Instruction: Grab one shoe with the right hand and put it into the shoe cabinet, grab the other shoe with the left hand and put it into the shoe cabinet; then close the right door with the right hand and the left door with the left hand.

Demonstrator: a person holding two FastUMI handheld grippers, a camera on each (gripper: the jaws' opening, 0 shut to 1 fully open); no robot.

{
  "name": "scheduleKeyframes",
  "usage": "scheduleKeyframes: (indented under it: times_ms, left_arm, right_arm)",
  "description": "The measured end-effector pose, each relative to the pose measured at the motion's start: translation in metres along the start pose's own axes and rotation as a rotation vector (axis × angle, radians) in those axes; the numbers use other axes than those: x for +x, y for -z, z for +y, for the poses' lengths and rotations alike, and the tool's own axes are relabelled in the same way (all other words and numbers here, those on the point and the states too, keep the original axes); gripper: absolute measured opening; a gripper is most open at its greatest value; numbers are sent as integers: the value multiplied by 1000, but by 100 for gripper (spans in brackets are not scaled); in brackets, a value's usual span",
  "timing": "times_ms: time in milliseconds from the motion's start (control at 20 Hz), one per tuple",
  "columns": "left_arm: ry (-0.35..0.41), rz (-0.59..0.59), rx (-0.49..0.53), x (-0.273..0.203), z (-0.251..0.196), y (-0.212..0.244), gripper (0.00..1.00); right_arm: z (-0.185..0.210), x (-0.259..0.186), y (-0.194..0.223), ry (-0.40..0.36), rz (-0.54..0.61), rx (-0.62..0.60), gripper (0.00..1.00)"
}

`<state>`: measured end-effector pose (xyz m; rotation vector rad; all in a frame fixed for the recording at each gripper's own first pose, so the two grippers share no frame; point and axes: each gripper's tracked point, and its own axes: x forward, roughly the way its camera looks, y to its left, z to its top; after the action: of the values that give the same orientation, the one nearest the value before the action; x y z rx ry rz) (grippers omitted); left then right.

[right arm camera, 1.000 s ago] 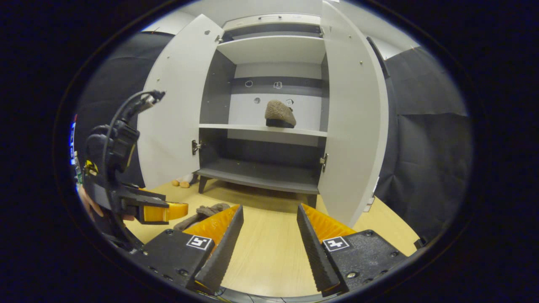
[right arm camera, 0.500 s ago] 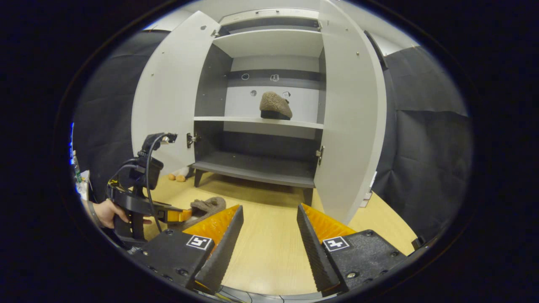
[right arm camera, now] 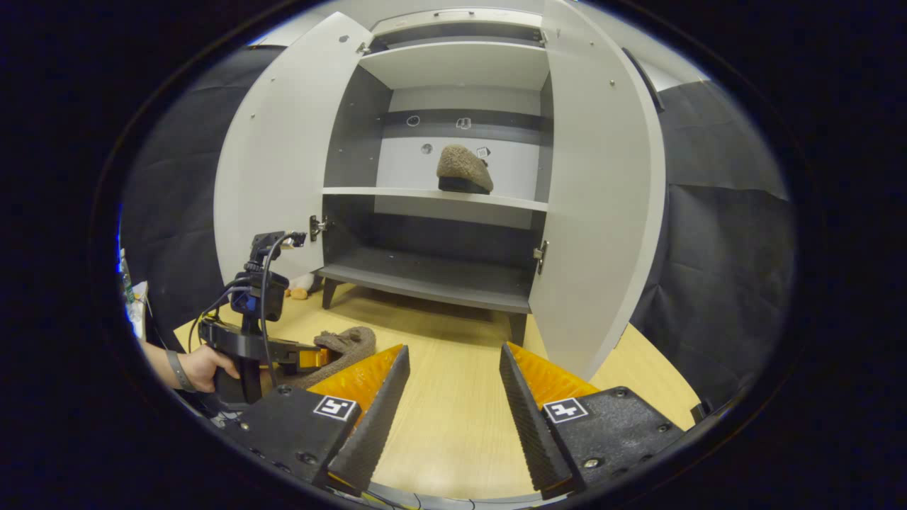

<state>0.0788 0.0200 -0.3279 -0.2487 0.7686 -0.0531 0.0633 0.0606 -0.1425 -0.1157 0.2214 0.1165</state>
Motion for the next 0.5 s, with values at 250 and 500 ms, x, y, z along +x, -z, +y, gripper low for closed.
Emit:
scheduleKeyframes:
  times_ms: [250, 500]
  left_arm:
    - [30, -39, -75, 4, -12, -1, 65]
    - [-9, -54, -116, 5, -14, -3, 17]
  right_arm:
    - [2, 7, 2, -1, 15, 15, 82]
    - [5, 12, -1, -2, 10, 12, 82]
